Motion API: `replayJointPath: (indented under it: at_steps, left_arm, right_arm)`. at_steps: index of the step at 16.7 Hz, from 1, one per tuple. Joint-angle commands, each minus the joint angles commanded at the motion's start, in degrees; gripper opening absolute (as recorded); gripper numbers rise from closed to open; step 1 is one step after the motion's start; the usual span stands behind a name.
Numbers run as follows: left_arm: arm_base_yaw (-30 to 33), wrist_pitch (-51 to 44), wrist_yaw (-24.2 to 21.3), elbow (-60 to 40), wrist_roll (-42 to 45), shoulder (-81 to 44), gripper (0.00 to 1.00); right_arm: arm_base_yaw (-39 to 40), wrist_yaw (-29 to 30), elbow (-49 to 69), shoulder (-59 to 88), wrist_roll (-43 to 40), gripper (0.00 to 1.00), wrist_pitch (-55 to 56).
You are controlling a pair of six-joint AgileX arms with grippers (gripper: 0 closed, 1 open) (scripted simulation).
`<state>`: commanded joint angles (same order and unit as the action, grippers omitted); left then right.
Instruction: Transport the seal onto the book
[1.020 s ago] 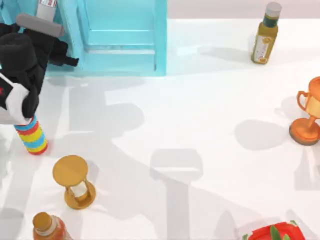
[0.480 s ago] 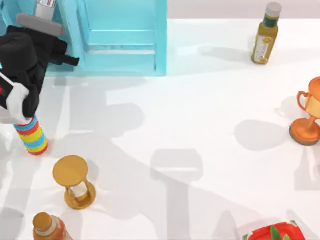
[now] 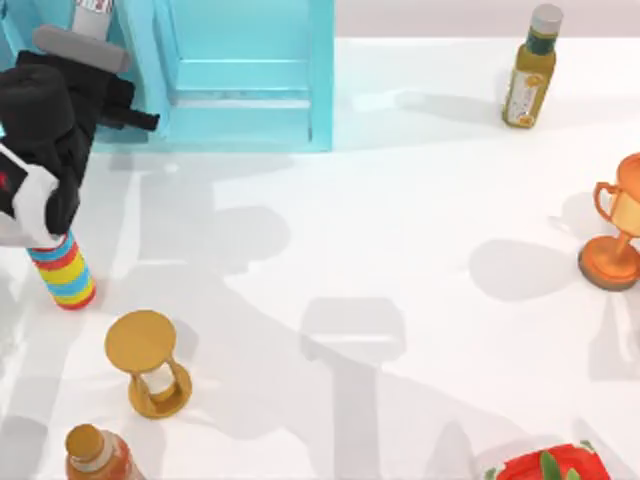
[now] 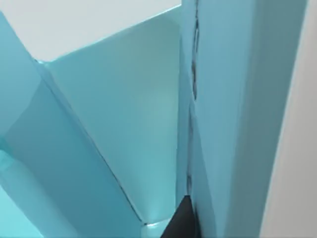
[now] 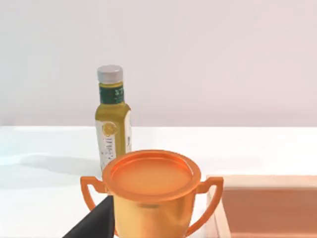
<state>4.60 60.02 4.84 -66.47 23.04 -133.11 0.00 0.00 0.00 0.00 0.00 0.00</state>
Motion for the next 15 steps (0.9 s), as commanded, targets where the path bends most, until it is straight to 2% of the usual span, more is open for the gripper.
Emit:
replayJointPath:
  at_steps: [9, 12, 15]
  left_arm:
    - [-0.31, -1.97, 0.04, -0.12, 0.12, 1.84, 0.00]
    - [-0.44, -8.93, -0.03, -0.48, -0.29, 9.26, 0.00]
    - [-0.48, -18.79, 0.30, 1.50, -0.64, 21.69, 0.00]
  right_arm:
    - [0.00, 0.00, 0.00, 0.00, 0.00, 1.00, 0.00]
    - [0.00, 0.00, 0.00, 0.00, 0.00, 1.00, 0.00]
    - [0.00, 0.00, 0.00, 0.00, 0.00, 1.00, 0.00]
